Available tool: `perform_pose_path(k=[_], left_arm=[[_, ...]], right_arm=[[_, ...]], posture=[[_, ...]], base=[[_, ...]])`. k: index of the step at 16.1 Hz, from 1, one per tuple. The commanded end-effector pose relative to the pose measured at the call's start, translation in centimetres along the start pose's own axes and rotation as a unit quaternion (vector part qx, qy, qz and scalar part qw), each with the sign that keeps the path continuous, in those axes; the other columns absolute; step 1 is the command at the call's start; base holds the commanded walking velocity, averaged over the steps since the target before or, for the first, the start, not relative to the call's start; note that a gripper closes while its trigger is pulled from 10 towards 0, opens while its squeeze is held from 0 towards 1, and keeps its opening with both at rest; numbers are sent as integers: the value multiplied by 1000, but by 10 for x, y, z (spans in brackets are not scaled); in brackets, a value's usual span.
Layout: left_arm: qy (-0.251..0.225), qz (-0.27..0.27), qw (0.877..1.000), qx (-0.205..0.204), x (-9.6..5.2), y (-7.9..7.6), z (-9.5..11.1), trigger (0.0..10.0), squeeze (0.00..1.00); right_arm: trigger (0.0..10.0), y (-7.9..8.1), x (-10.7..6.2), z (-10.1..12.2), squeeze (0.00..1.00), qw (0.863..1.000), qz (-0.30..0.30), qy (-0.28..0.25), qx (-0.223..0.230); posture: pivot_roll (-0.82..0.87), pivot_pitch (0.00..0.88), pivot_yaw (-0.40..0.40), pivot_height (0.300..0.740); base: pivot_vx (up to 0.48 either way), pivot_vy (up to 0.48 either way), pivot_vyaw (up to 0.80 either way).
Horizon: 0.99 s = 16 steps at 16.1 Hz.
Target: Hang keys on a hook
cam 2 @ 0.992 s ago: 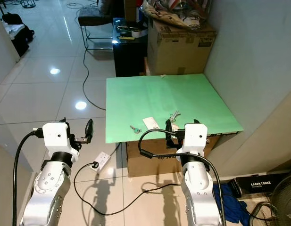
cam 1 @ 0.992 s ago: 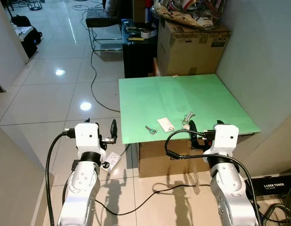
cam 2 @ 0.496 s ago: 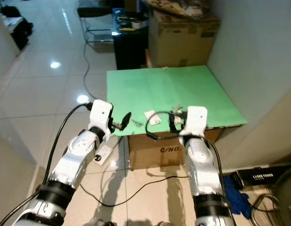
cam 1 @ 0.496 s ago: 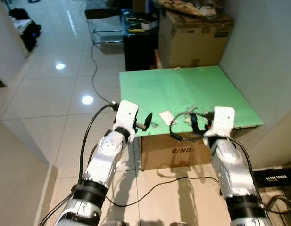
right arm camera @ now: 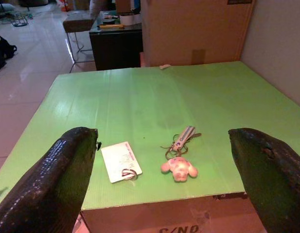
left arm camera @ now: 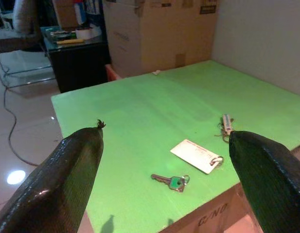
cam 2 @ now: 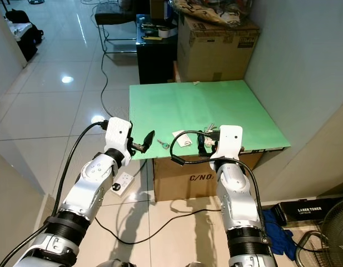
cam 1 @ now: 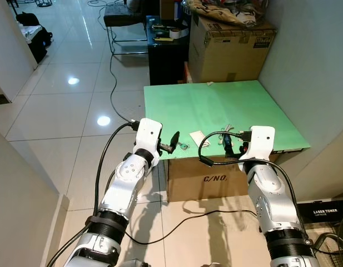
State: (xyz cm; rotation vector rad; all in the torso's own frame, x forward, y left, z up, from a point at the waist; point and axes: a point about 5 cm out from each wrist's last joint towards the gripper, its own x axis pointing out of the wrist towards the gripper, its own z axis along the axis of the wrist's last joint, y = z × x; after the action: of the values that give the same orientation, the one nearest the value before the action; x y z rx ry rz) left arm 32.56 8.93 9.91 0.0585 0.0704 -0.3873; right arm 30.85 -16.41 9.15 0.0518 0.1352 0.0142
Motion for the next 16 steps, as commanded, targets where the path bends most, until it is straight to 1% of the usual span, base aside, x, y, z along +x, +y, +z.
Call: perform_pose_path(k=[1,2,3,4,5,6,7,8,9,10,11,12,13,14,15,16], left_arm=[[1,17,1000,-9,2,4,1,10000,0],[5,26,999,-20,2,6,0,10000,0],[15,56,997,-48,1,13,-4,10000,0],[20,72,995,-59,0,17,-7,10000,0],[25,103,992,-73,-4,26,-11,10000,0],[22,123,990,-71,-9,34,-12,10000,0],[20,127,989,-69,-10,36,-12,10000,0],[-1,128,991,-43,-16,39,-10,10000,0],[-38,111,993,4,-28,39,-4,10000,0],[-50,103,993,16,-33,39,-3,10000,0],[-61,86,994,27,-44,37,-6,10000,0],[-58,82,995,17,-50,36,-9,10000,0],[-44,84,995,-29,-55,35,-17,10000,0],[-40,83,995,-37,-53,33,-18,10000,0],[-38,78,996,-28,-46,28,-15,10000,0],[-44,75,996,-25,-43,27,-13,10000,0]], right_arm=[[10000,-2,0,-1,0,1000,-2,-3,2],[10000,-2,0,-1,0,1000,-2,-3,2],[10000,-2,0,-1,0,1000,-2,-5,4],[10000,-2,0,-1,0,1000,-3,-7,6],[10000,-4,-1,1,0,1000,-10,-20,11],[10000,-7,-3,4,0,999,-18,-42,5],[10000,-7,-4,5,0,999,-19,-46,3],[10000,-9,-7,3,0,999,-22,-50,-1],[10000,-10,-16,0,0,998,-17,-59,-9],[10000,-10,-20,-2,0,998,-12,-61,-12],[10000,-8,-32,-8,0,998,6,-61,-17],[10000,-6,-39,-13,0,998,17,-59,-21],[10000,-4,-49,-25,0,998,27,-40,-28],[10000,-4,-49,-29,0,999,25,-31,-28],[10000,-3,-42,-29,0,999,26,-26,-32],[10000,-1,-38,-26,0,998,31,-30,-34]], posture=[[-172,19,1,740],[-171,18,3,740],[-168,17,1,740],[-166,18,2,740],[-163,14,2,740],[-157,11,2,740],[-156,11,2,740],[-151,6,7,740],[-145,4,7,740],[-139,0,9,740],[-129,0,6,740],[-121,0,4,740],[-116,0,-4,740],[-114,0,-8,740],[-115,0,-10,740],[-116,0,-10,740]], base=[[0,0,0],[0,0,0],[0,0,0],[0,0,0],[0,0,0],[0,0,0],[0,0,0],[0,0,0],[0,0,0],[0,0,0],[0,0,0],[0,0,0],[0,0,0],[0,0,0],[0,0,0],[0,0,0]])
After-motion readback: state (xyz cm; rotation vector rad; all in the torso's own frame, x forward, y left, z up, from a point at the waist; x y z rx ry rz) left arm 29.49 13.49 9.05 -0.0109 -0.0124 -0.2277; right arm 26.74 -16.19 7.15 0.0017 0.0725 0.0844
